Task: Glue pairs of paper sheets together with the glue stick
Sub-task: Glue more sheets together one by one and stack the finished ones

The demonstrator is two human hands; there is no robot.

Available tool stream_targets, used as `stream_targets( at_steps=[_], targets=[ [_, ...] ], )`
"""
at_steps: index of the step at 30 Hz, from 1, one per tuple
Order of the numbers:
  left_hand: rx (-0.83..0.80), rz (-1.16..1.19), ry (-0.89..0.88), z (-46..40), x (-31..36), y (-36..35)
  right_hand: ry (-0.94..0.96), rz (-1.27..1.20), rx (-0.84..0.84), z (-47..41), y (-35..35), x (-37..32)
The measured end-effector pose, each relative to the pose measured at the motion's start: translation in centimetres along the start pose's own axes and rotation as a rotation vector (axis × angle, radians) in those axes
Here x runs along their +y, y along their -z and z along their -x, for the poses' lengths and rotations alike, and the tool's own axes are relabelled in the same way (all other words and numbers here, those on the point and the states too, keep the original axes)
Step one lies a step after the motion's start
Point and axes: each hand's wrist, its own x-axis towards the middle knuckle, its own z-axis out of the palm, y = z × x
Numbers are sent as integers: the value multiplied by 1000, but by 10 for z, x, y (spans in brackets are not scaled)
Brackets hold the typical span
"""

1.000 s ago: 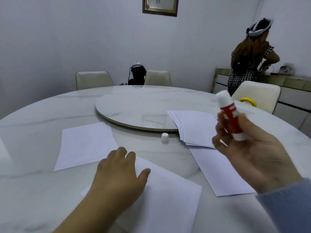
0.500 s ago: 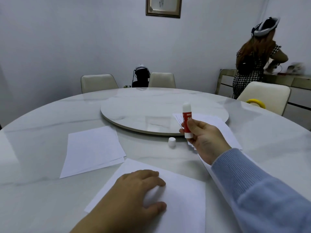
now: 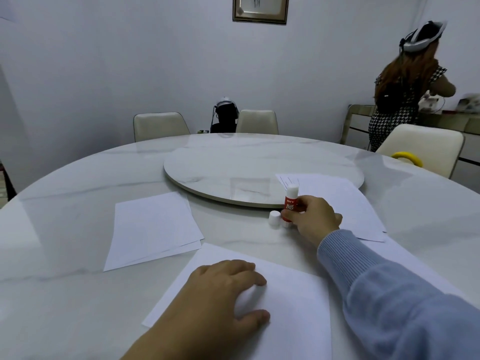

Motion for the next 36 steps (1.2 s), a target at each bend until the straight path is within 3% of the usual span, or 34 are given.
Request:
stream_targets(
  at_steps=[4, 7, 11, 13, 20, 23, 26, 36],
  targets=[
    [4, -8, 11, 1, 0, -1, 9, -85, -6, 4, 15, -1],
    [1, -31, 36, 2, 3, -2, 101, -172, 15, 15, 67, 5],
    [-3, -100, 94, 0, 11, -4, 47, 391, -383, 64, 135, 39],
    [23, -137, 130, -1, 15, -6, 20, 583, -455, 92, 139, 61],
    [44, -148, 210, 1, 18, -6, 181, 397, -251, 123, 127, 87],
    [47, -138, 222, 1, 15, -5, 275, 430, -293, 124, 132, 92],
    [47, -126, 218, 2, 14, -5, 268, 459, -342, 120, 141, 101],
    [55, -113, 228, 2, 13, -6, 99, 235, -89, 132, 135, 111]
  ],
)
